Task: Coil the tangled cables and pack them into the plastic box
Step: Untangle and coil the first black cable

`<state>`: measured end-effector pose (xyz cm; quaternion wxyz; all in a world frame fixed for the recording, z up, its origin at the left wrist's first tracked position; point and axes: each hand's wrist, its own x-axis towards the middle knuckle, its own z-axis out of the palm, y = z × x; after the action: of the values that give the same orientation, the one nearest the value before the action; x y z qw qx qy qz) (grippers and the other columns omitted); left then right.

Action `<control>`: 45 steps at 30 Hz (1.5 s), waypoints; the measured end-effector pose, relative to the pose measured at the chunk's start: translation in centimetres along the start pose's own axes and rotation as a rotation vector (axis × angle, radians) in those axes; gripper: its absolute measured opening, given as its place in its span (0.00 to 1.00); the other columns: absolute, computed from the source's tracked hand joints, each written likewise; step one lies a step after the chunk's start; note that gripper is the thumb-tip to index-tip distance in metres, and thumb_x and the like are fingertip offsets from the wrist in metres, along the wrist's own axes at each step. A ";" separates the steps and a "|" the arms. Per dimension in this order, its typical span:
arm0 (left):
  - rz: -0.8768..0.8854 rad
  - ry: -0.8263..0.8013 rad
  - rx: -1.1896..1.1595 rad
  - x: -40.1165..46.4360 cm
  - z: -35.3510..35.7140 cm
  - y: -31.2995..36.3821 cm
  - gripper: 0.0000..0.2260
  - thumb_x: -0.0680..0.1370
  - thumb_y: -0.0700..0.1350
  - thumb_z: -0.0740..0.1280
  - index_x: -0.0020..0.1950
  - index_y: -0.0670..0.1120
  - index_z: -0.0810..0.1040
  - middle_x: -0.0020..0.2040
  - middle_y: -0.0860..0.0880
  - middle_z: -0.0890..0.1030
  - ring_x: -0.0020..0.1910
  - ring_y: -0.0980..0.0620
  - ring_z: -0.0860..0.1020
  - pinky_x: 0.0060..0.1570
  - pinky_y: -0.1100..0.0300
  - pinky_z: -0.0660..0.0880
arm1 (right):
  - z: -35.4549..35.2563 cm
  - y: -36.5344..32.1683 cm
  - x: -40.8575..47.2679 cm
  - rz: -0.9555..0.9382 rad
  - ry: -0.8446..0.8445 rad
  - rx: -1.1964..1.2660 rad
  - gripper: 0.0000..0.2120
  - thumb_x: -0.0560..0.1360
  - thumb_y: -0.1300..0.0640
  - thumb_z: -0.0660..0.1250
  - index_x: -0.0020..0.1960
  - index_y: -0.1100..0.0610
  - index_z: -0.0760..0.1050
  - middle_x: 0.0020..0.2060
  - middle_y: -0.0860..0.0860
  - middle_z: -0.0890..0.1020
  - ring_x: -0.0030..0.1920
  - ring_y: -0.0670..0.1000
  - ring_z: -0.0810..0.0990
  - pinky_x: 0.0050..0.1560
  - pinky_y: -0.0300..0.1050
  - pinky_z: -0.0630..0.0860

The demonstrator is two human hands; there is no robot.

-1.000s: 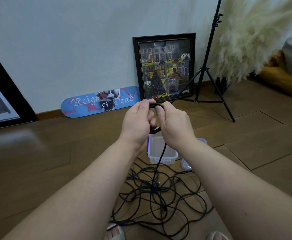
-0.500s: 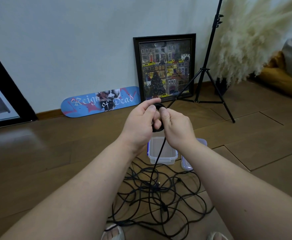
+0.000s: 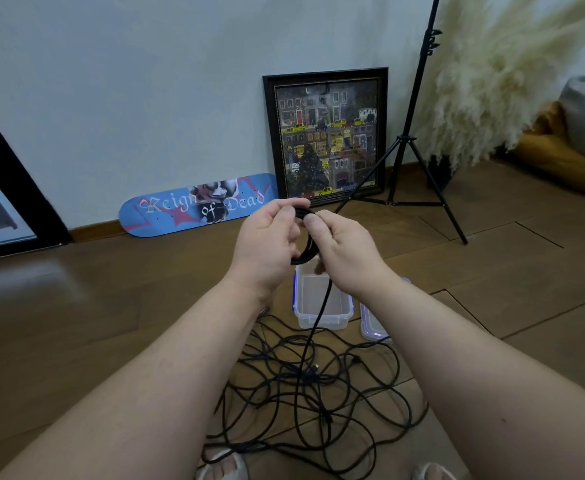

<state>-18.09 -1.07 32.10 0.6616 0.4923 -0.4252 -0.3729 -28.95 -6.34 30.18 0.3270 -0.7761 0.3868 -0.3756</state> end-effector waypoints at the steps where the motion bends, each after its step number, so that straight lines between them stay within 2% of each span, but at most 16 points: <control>1: 0.017 0.062 0.017 0.2 -0.1 0.0 0.14 0.85 0.40 0.53 0.50 0.46 0.78 0.24 0.57 0.64 0.22 0.60 0.61 0.26 0.67 0.61 | -0.1 0.0 0.0 0.046 -0.044 0.073 0.12 0.82 0.49 0.57 0.47 0.54 0.74 0.33 0.49 0.74 0.31 0.55 0.80 0.38 0.52 0.77; 4: 0.035 0.303 0.000 1.4 -1.3 0.2 0.14 0.85 0.40 0.53 0.48 0.47 0.77 0.21 0.58 0.65 0.21 0.61 0.61 0.25 0.68 0.62 | -0.9 0.1 -0.1 0.204 -0.100 0.247 0.04 0.78 0.58 0.62 0.52 0.56 0.72 0.36 0.49 0.73 0.27 0.50 0.75 0.33 0.45 0.73; 7: 0.048 0.514 -0.079 2.7 -3.5 0.2 0.14 0.84 0.39 0.53 0.49 0.46 0.77 0.25 0.55 0.65 0.20 0.60 0.62 0.24 0.67 0.62 | -2.3 1.0 -0.1 0.258 -0.059 0.341 0.07 0.74 0.68 0.63 0.45 0.57 0.73 0.34 0.52 0.73 0.26 0.48 0.71 0.30 0.40 0.71; 10: 0.048 0.588 -0.095 3.1 -4.9 -0.2 0.14 0.84 0.39 0.53 0.47 0.47 0.76 0.29 0.52 0.64 0.20 0.60 0.62 0.24 0.67 0.62 | -3.0 2.2 -0.1 0.211 0.036 0.127 0.07 0.75 0.65 0.66 0.43 0.54 0.77 0.36 0.49 0.78 0.33 0.47 0.75 0.37 0.40 0.73; 12: 0.060 0.555 -0.091 3.0 -4.9 -0.6 0.13 0.84 0.39 0.53 0.50 0.46 0.76 0.29 0.53 0.63 0.21 0.60 0.62 0.24 0.67 0.60 | -2.9 2.0 -0.2 0.137 -0.026 -0.162 0.06 0.77 0.61 0.66 0.48 0.52 0.80 0.43 0.47 0.81 0.43 0.46 0.78 0.45 0.41 0.76; 15: 0.073 0.473 -0.057 2.8 -4.2 -0.7 0.11 0.84 0.39 0.53 0.56 0.43 0.75 0.27 0.55 0.64 0.22 0.60 0.61 0.24 0.68 0.57 | -2.2 0.0 -0.4 0.003 -0.281 -0.433 0.11 0.78 0.61 0.63 0.55 0.52 0.82 0.51 0.47 0.83 0.53 0.48 0.79 0.55 0.43 0.75; 17: 0.074 0.406 -0.024 2.6 -3.6 -0.7 0.11 0.84 0.38 0.52 0.55 0.44 0.75 0.26 0.56 0.65 0.22 0.61 0.61 0.24 0.68 0.57 | -1.4 -1.4 -0.6 -0.096 -0.417 -0.512 0.12 0.78 0.61 0.63 0.56 0.52 0.82 0.53 0.47 0.83 0.54 0.48 0.79 0.56 0.43 0.75; 19: 0.084 0.328 0.011 2.3 -3.0 -0.8 0.12 0.84 0.38 0.52 0.51 0.47 0.75 0.26 0.55 0.64 0.23 0.61 0.60 0.24 0.68 0.56 | -0.9 -2.3 -0.6 -0.168 -0.452 -0.448 0.10 0.78 0.60 0.64 0.55 0.52 0.82 0.46 0.44 0.82 0.49 0.43 0.79 0.51 0.38 0.74; 21: 0.107 0.258 0.053 1.8 -2.4 -1.1 0.13 0.84 0.38 0.52 0.50 0.48 0.75 0.27 0.54 0.63 0.24 0.60 0.60 0.24 0.67 0.58 | -0.8 -2.7 -0.5 -0.155 -0.400 -0.206 0.08 0.78 0.61 0.66 0.52 0.53 0.83 0.38 0.40 0.79 0.39 0.35 0.75 0.42 0.28 0.69; 24: 0.133 0.198 0.110 1.3 -1.9 -1.2 0.13 0.84 0.38 0.53 0.50 0.48 0.75 0.29 0.52 0.62 0.26 0.59 0.61 0.26 0.67 0.61 | -1.0 -2.8 -0.2 -0.098 -0.302 0.068 0.09 0.77 0.61 0.67 0.46 0.48 0.81 0.37 0.45 0.81 0.37 0.40 0.73 0.43 0.35 0.71; 28: 0.115 0.204 0.095 1.6 -2.3 -1.1 0.13 0.84 0.39 0.53 0.50 0.48 0.76 0.28 0.54 0.64 0.26 0.59 0.61 0.26 0.66 0.58 | -1.8 -2.8 -0.5 -0.022 -0.333 -0.005 0.06 0.79 0.60 0.65 0.48 0.52 0.80 0.36 0.42 0.77 0.35 0.36 0.73 0.39 0.29 0.68; 32: 0.128 0.231 0.131 1.8 -3.5 -0.9 0.13 0.84 0.39 0.53 0.51 0.49 0.76 0.25 0.57 0.64 0.25 0.60 0.61 0.26 0.66 0.58 | -3.3 -2.4 -0.5 0.049 -0.397 -0.019 0.07 0.79 0.60 0.65 0.47 0.52 0.80 0.39 0.44 0.79 0.41 0.40 0.76 0.43 0.34 0.70; 36: 0.158 0.161 0.239 1.3 -2.5 -1.7 0.11 0.83 0.44 0.55 0.49 0.53 0.77 0.26 0.57 0.67 0.28 0.58 0.64 0.30 0.61 0.61 | -3.1 -2.4 -0.4 0.054 -0.415 0.180 0.07 0.78 0.64 0.65 0.45 0.56 0.80 0.27 0.39 0.77 0.29 0.35 0.73 0.32 0.26 0.67; 39: 0.128 0.088 0.242 0.7 -1.0 -2.3 0.10 0.79 0.50 0.57 0.46 0.56 0.79 0.33 0.55 0.74 0.34 0.54 0.70 0.37 0.59 0.67 | -2.3 -2.1 -0.2 0.064 -0.297 0.343 0.08 0.78 0.67 0.64 0.46 0.58 0.80 0.29 0.41 0.78 0.27 0.37 0.72 0.30 0.28 0.66; 41: 0.099 0.050 0.233 0.3 -0.2 -2.5 0.12 0.83 0.48 0.57 0.46 0.54 0.79 0.37 0.51 0.75 0.38 0.51 0.71 0.39 0.58 0.67 | -2.1 -1.8 0.0 0.075 -0.170 0.418 0.06 0.77 0.67 0.66 0.46 0.60 0.81 0.31 0.44 0.79 0.27 0.36 0.73 0.31 0.28 0.68; 45: 0.086 0.036 0.207 0.3 0.4 -2.2 0.13 0.85 0.45 0.56 0.47 0.48 0.79 0.29 0.56 0.68 0.30 0.57 0.66 0.31 0.63 0.66 | -1.9 -0.7 0.6 0.054 0.055 0.341 0.05 0.72 0.62 0.74 0.39 0.57 0.79 0.31 0.46 0.78 0.30 0.38 0.72 0.34 0.31 0.70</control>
<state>-18.49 -1.97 30.08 0.6300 0.5461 -0.4702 -0.2894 -30.02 -6.92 31.88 0.4531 -0.6882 0.3469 -0.4482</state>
